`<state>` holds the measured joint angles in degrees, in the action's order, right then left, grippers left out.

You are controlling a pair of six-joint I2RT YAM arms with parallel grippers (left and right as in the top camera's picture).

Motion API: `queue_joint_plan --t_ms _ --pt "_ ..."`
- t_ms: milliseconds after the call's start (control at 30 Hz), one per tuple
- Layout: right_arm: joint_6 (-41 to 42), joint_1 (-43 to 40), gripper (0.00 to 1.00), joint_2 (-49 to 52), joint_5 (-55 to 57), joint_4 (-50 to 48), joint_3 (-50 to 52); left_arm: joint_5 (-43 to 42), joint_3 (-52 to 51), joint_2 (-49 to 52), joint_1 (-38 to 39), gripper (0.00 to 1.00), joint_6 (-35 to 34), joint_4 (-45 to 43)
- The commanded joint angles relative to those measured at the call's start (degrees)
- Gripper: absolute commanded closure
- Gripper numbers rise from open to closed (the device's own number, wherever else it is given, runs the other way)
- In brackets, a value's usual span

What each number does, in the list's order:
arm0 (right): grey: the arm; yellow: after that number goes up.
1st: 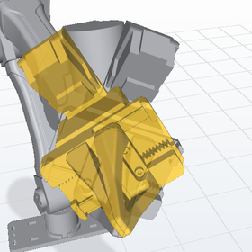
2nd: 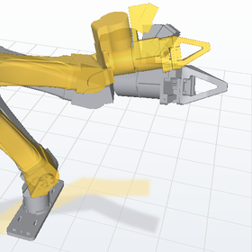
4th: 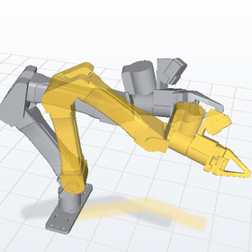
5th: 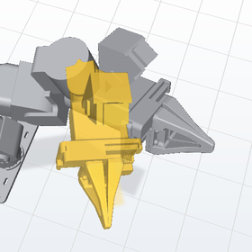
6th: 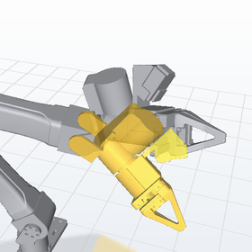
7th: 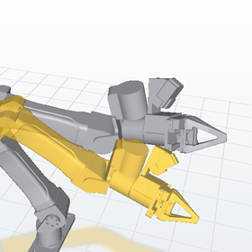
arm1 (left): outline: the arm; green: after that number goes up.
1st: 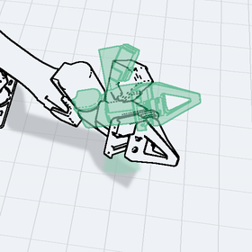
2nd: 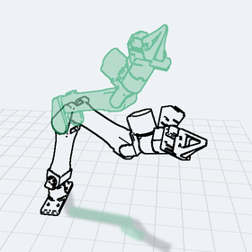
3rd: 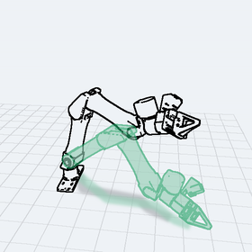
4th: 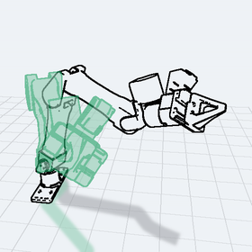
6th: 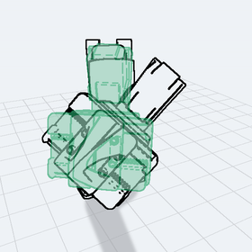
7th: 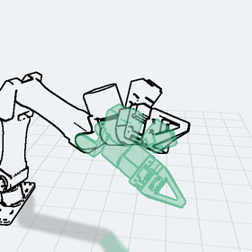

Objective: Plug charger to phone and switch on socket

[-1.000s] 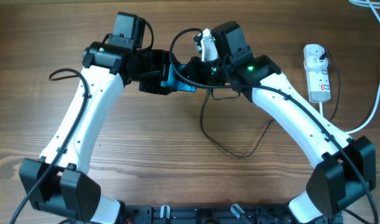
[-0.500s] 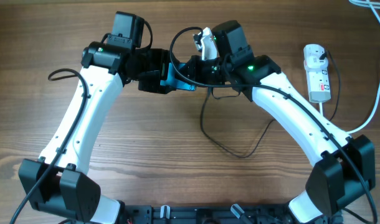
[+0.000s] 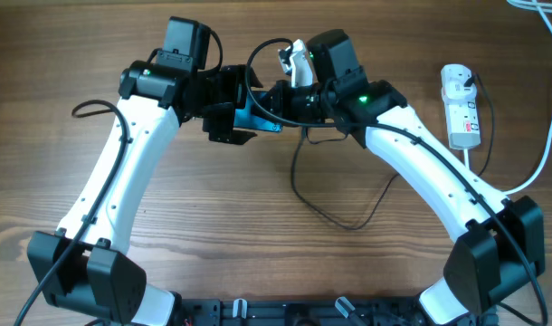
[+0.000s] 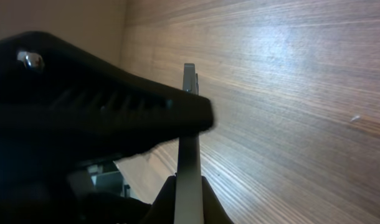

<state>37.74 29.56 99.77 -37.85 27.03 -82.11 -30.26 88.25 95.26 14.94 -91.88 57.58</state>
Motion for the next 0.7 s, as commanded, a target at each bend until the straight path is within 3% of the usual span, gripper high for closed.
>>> queue_joint_plan --t_ms 0,233,467,667 --pt "0.85 0.11 0.96 0.26 -2.73 -0.7 -0.66 -1.38 1.03 -0.63 0.33 0.0 -0.07 0.04" --pt "-0.26 -0.96 0.96 0.26 -2.71 0.0 -0.66 -0.68 1.03 -0.63 0.2 0.0 2.14 -0.04" --pt "-4.98 -8.35 0.96 -0.02 -2.69 6.71 -0.66 -1.09 1.03 -0.66 -1.14 0.0 37.55 -6.05" --pt "-10.71 -14.19 0.96 -1.44 -8.26 9.07 -0.66 -1.29 1.03 -0.66 -2.34 0.0 45.9 -6.21"
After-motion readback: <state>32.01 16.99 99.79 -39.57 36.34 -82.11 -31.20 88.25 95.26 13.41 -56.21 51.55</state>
